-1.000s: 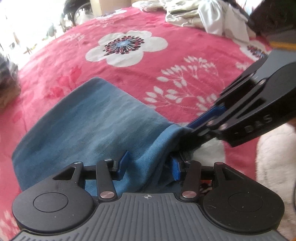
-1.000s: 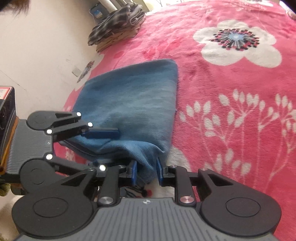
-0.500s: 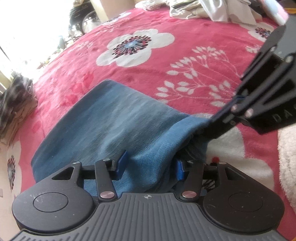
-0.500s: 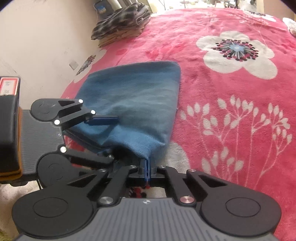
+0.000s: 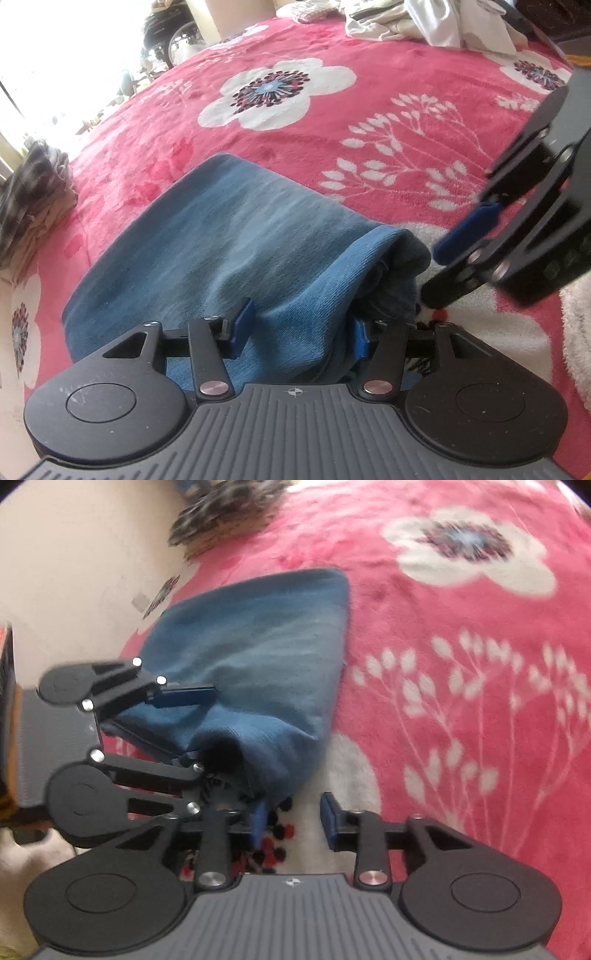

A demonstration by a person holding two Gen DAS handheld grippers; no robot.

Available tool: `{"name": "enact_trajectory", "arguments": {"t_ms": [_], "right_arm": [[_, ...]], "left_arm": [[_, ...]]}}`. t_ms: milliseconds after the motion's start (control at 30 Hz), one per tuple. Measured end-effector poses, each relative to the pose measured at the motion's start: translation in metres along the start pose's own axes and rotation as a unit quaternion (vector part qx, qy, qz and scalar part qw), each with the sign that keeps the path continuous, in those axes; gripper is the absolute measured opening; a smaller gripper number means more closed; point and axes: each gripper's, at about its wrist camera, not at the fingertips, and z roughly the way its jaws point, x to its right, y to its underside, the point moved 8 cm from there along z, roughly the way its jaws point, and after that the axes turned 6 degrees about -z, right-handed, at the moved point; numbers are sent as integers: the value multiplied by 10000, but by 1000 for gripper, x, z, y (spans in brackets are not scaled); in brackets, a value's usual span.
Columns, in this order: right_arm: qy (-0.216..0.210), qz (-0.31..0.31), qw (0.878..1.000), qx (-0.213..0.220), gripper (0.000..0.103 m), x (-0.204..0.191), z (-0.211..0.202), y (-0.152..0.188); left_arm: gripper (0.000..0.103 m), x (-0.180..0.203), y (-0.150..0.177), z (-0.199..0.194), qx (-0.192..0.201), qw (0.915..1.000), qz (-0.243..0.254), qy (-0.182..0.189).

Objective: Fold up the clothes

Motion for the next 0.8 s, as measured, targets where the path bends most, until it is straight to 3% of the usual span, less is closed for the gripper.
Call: {"name": "enact_trajectory", "arguments": {"t_ms": [233, 400, 600, 633, 733, 800], "right_arm": [[146, -915, 9955, 178, 36, -9, 11, -7], [-17, -978, 9947, 308, 38, -10, 13, -10], [8, -905, 9951, 399, 37, -9, 14, -9], [26, -908, 9950, 409, 37, -10, 14, -9], [79, -916, 9948, 439, 37, -11, 14, -10], [114, -922, 9946, 459, 37, -11, 14, -10]], "left_arm": [[54, -4, 0, 0, 11, 9999, -84, 94], [51, -11, -3, -7, 41, 9988, -361, 320], [39, -8, -11, -27, 388, 9978, -88, 528], [34, -6, -11, -28, 423, 9976, 9, 543], [7, 1, -10, -29, 527, 9965, 230, 611], [3, 5, -10, -32, 610, 9956, 321, 632]]}}
